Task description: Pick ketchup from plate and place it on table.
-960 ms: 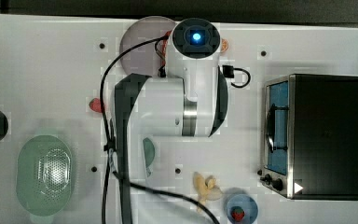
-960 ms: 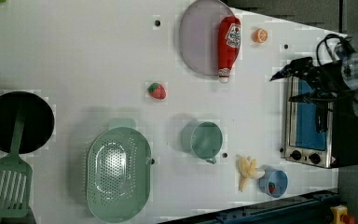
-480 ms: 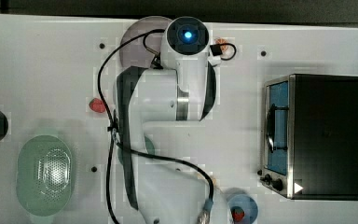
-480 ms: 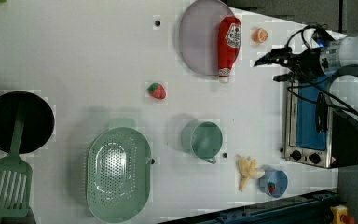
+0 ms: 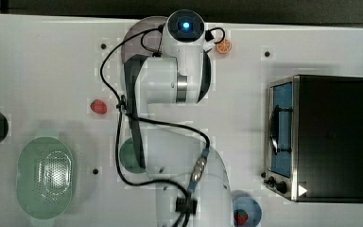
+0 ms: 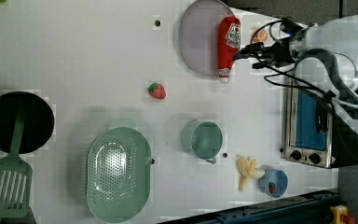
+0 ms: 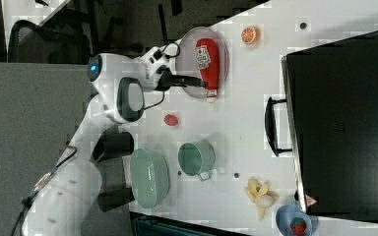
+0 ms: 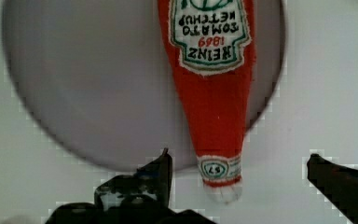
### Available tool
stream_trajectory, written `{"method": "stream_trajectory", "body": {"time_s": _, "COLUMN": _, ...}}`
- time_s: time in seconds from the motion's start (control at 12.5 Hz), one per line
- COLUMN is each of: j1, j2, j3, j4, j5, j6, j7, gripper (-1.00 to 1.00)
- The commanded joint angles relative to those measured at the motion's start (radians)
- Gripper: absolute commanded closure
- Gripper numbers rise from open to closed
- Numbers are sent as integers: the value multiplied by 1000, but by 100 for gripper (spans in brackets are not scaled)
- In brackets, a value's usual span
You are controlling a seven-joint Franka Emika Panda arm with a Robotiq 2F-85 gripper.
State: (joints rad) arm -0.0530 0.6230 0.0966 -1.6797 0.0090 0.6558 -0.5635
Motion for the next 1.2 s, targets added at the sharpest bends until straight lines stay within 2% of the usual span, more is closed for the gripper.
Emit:
{"method": "stream_trajectory", "body": {"time_s": 0.08, "j1": 24, "j2": 54, "j3": 3, "j4": 88, "j5": -51, "j6": 29, "j7": -85, "gripper": -100}}
{"method": "stream_trajectory", "body": {"time_s": 0.32, "j1": 32, "j2": 131, "j3": 3, "j4": 153, "j5": -123, "j6": 67, "j7": -86, "gripper": -100}}
{"method": "stream_trajectory", "body": {"time_s": 0.8, "j1": 34, "j2": 220, "j3": -1, "j4": 172, "j5": -126, "j6": 182, "j7": -85, "gripper": -100}}
{"method": "stream_trajectory", "body": {"time_s": 0.88, "j1": 34, "j2": 229, "j3": -1, "j4": 172, "j5": -126, "j6": 210, "j7": -85, "gripper": -92}}
{"method": "stream_trajectory", "body": {"time_s": 1.12, "j1": 34, "j2": 237, "j3": -4, "j4": 172, "j5": -126, "j6": 226, "j7": -85, "gripper": -25}}
{"method": "stream_trajectory", "body": {"time_s": 1.2, "j1": 34, "j2": 236, "j3": -3, "j4": 178, "j5": -126, "j6": 226, "j7": -85, "gripper": -25}}
